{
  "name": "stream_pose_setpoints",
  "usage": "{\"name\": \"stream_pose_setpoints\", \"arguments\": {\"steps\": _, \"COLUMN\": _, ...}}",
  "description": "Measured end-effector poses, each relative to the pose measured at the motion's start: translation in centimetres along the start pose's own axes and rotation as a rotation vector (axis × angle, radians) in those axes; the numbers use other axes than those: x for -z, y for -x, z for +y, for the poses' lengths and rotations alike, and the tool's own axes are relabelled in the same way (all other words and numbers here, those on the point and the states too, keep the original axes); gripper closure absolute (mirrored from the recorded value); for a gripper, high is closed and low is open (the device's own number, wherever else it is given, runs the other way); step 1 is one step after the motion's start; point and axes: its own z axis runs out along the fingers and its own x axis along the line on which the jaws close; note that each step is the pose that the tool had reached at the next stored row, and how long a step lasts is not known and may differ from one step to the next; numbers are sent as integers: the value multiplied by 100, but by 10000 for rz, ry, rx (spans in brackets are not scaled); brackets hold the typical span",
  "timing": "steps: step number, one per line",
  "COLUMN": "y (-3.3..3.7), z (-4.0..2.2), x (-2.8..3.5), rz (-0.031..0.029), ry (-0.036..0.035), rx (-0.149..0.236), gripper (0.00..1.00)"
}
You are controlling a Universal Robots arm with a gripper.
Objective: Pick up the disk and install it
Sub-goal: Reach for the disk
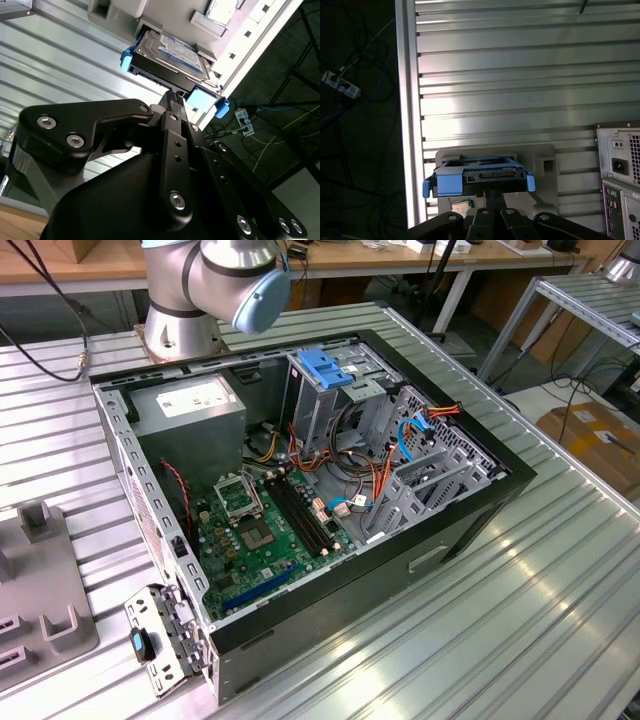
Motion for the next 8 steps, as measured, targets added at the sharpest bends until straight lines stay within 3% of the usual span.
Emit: {"name": "stream_pose_setpoints", "arguments": {"steps": 8, "y": -150, "z": -13, "x": -63, "rz": -1, "ry": -26, "rx": 1, "gripper": 89}}
